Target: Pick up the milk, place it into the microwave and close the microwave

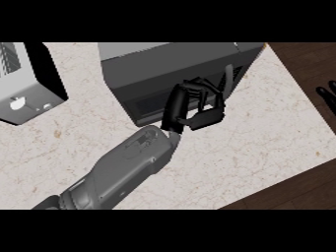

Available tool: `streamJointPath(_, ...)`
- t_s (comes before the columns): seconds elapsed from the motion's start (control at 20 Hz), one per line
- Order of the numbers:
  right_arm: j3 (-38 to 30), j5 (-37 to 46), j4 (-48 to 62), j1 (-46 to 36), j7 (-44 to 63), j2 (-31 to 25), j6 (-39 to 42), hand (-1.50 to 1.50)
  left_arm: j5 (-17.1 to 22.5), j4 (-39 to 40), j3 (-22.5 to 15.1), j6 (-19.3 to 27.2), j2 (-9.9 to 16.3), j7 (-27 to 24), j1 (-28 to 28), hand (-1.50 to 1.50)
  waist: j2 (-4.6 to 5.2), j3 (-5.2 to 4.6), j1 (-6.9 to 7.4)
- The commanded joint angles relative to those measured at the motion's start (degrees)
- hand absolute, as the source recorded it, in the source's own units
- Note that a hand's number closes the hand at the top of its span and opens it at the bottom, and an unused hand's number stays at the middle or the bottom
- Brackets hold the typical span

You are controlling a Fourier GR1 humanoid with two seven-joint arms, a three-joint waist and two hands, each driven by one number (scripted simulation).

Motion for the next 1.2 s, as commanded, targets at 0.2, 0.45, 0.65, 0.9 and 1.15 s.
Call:
streamJointPath(0.2, 0.1, -2.5, -1.7, -2.0, 1.9, -1.3, 0.4, -1.50, 3.5, 4.2, 1.4, -1.2, 0.0, -3.5, -2.9, 1.50, 0.68, 0.07, -1.28)
streamJointPath(0.45, -0.4, -4.1, -1.7, -3.4, 3.1, -2.1, -0.2, -1.50, 5.0, 5.1, 1.9, -1.2, 0.0, -5.7, -3.6, 1.50, 0.99, 0.06, -0.99)
streamJointPath(0.65, -1.1, -5.7, -1.5, -2.3, 4.0, -3.3, 0.6, -1.50, 6.1, 5.9, 1.7, -1.5, 0.0, -7.4, -3.6, 1.50, 0.71, 0.20, -1.91)
streamJointPath(0.9, -1.8, -7.3, -1.2, -3.2, 4.6, -3.8, 0.2, -1.50, 7.6, 6.5, 1.6, -1.5, 0.0, -8.7, -3.9, 1.50, 1.03, 0.26, -2.16)
streamJointPath(1.15, -1.7, -8.4, -1.6, -4.2, 5.8, -4.5, -0.1, -1.50, 8.3, 7.3, 1.1, -2.1, 0.0, -10.3, -3.9, 1.50, 1.38, 0.17, -1.72)
